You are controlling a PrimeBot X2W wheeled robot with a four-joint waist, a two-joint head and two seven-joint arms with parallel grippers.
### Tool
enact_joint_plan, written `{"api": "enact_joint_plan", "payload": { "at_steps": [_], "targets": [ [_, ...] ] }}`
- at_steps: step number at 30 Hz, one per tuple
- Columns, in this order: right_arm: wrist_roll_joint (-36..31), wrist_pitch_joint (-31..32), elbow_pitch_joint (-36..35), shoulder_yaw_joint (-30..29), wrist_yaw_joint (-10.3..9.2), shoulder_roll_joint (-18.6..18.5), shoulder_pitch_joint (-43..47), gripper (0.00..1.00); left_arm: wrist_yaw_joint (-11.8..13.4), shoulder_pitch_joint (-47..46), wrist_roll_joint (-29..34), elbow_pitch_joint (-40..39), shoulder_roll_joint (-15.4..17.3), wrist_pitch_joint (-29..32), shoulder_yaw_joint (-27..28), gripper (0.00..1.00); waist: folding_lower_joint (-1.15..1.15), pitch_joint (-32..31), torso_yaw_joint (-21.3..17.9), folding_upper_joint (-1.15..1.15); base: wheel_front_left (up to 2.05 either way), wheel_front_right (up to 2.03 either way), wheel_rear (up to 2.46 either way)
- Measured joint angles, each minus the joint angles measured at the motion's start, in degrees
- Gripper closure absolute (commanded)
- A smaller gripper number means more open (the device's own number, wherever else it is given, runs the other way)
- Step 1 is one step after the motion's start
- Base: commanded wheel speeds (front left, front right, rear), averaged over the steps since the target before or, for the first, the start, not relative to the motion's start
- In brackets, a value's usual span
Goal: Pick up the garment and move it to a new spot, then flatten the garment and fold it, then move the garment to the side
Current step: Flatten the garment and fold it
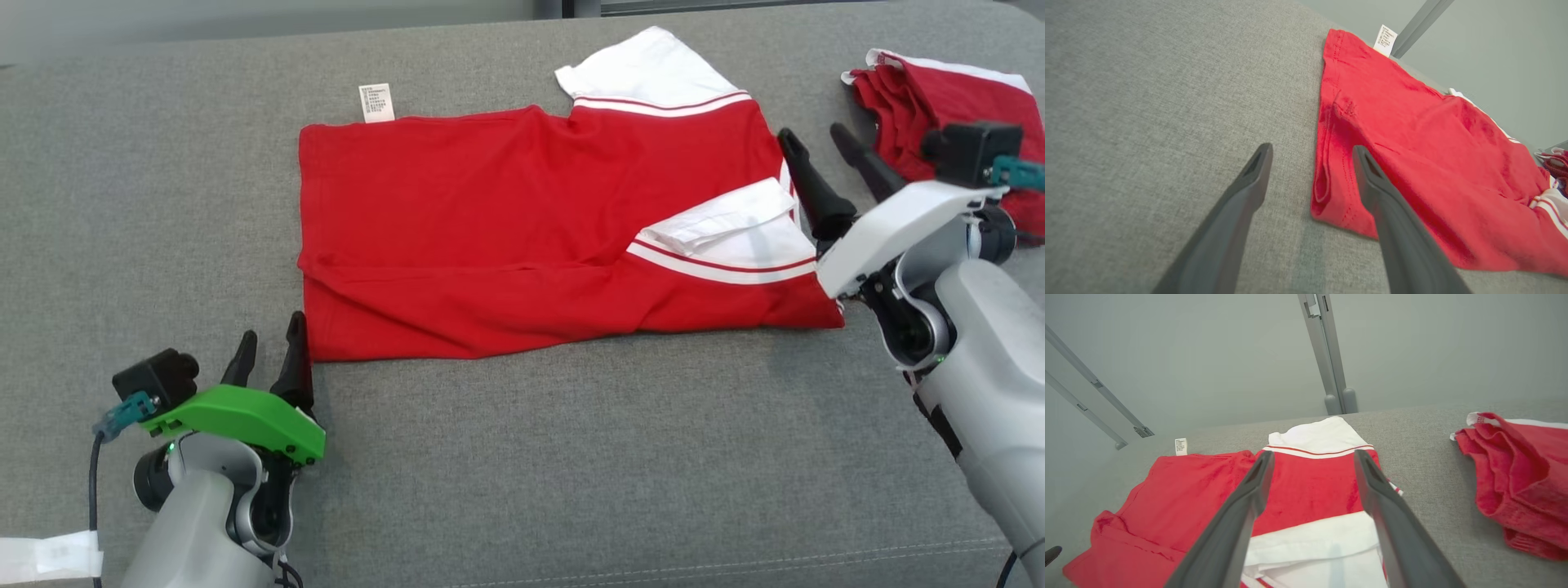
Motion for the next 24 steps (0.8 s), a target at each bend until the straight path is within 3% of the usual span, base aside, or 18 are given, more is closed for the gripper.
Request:
{"api": "enact_joint_plan", "payload": {
  "at_steps": [9, 24],
  "targets": [
    [0.52, -5.15, -1.58, -1.22, 0.00, 0.77, 5.37, 0.00, -1.01, 2.89, -3.32, -0.63, -0.76, 2.16, -0.35, 0.00, 0.00, -1.83, -0.80, 0.00, 0.00, 0.00, 0.00],
    [0.60, -6.17, -3.50, -0.21, 0.00, 1.96, 7.88, 0.00, -0.90, 4.08, -6.99, -0.98, -1.31, 4.97, 0.58, 0.00, 0.00, -1.37, -3.88, 0.00, 0.00, 0.00, 0.00]
  ]
}}
